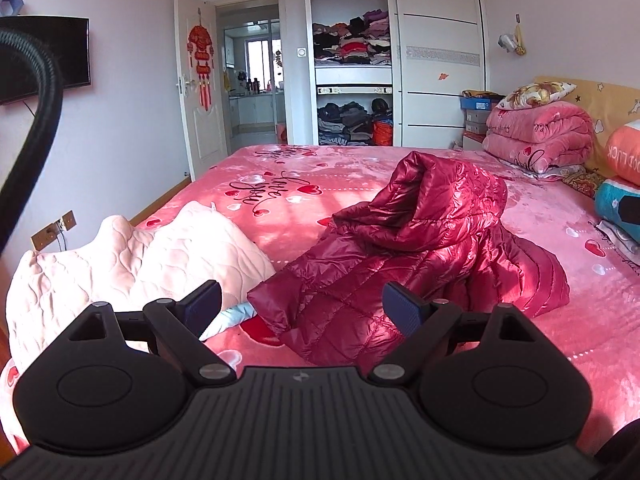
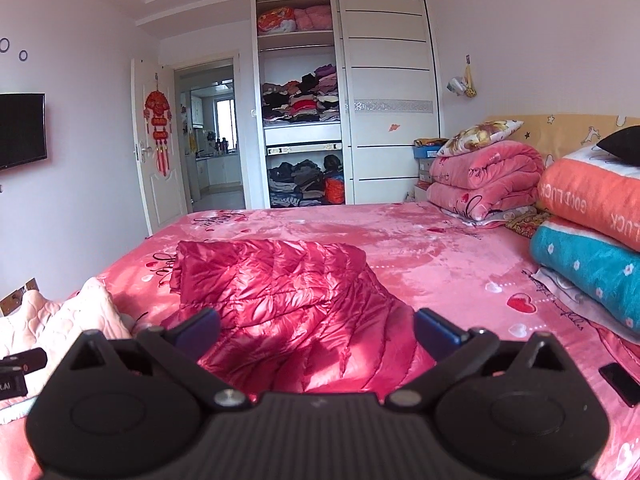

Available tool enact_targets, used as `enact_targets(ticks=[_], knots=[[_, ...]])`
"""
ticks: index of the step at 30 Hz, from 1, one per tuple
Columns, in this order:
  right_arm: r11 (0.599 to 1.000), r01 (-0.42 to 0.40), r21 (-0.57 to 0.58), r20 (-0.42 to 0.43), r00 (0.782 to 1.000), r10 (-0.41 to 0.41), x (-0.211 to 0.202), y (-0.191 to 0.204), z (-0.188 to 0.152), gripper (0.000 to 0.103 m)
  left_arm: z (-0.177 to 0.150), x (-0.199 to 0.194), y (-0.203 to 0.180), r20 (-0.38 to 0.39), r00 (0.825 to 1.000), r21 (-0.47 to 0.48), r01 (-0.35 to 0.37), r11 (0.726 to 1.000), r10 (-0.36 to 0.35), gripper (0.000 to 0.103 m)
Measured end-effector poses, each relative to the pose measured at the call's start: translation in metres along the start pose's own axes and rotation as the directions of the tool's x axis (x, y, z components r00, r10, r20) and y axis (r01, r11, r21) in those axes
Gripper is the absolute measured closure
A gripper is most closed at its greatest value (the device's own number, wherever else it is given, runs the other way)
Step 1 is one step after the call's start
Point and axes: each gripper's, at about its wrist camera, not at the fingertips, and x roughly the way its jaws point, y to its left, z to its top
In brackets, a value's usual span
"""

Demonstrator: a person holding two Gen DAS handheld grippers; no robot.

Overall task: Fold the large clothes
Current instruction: 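Approach the crumpled red puffer jacket with both tools open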

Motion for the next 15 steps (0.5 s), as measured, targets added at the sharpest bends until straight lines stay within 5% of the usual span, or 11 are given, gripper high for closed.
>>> enact_targets(ticks=[6,15], knots=[[0.999,0.039,0.029,-0.005,0.999,-0.039,0.022,-0.006,-0.033,0.001,-0.009,0.020,0.000,-0.029,0.998,-0.015,0.056,0.998,-0.057,0.000],[0.992,0.115,0.048,-0.198,0.975,-0.103,0.085,-0.043,-0.108,0.001,-0.014,0.069,-0.016,-0.014,0.978,-0.003,0.210,0.978,-0.210,0.000]])
